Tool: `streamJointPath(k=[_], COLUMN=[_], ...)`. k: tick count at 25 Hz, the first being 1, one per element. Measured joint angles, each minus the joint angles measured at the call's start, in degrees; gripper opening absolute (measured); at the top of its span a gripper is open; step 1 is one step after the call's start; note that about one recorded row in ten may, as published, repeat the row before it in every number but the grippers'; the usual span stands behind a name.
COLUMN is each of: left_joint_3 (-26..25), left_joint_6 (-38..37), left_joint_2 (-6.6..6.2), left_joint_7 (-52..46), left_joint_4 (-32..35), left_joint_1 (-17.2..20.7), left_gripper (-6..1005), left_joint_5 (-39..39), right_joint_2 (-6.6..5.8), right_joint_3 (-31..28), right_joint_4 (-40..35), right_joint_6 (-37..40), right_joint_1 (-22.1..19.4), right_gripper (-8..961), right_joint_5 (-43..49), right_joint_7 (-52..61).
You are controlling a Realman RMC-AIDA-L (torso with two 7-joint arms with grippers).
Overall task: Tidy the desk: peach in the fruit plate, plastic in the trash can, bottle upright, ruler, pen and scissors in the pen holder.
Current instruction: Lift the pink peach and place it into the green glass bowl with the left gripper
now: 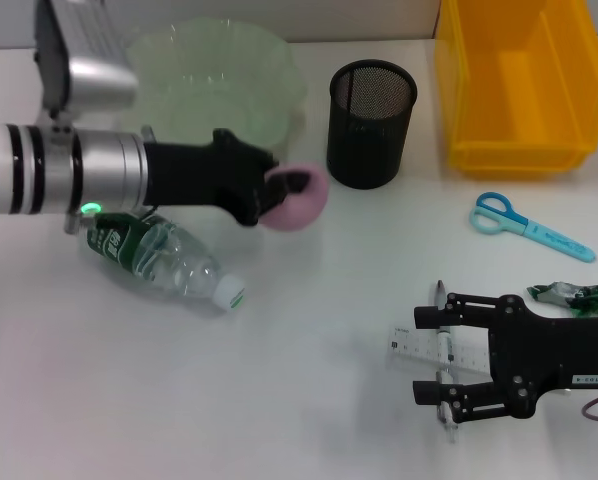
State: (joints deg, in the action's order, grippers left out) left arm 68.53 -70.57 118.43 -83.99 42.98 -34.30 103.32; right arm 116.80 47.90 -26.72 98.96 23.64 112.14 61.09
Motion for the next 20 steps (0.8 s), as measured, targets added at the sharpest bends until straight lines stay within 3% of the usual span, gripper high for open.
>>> streamJointPath(k=[7, 15, 20], left_joint_3=[-3.73, -5.38, -5.03], left_joint_6=[0.54, 10.09, 16.67], left_joint_2=[0.02, 0.33, 0.57], left_joint_7=[4.31, 20.32, 28.08], left_joint_4=[-3.4, -15.99, -21.65], left_joint_1=[1.08, 0.0, -2.21], left_gripper=[50, 49, 52], left_joint_5=[-10.34, -31.16, -39.64], right_joint_2=[0.0, 0.0, 0.0], right_joint_3=[0.0, 0.0, 0.0], right_joint_4=[0.0, 0.0, 0.0], right_joint_6=[-0.09, -0.36, -0.66], right_joint_1=[0.17, 0.22, 0.25], right_gripper=[835, 835, 835], right_joint_5=[0.04, 0.1, 0.1], right_joint_7=[0.0, -0.26, -0.29])
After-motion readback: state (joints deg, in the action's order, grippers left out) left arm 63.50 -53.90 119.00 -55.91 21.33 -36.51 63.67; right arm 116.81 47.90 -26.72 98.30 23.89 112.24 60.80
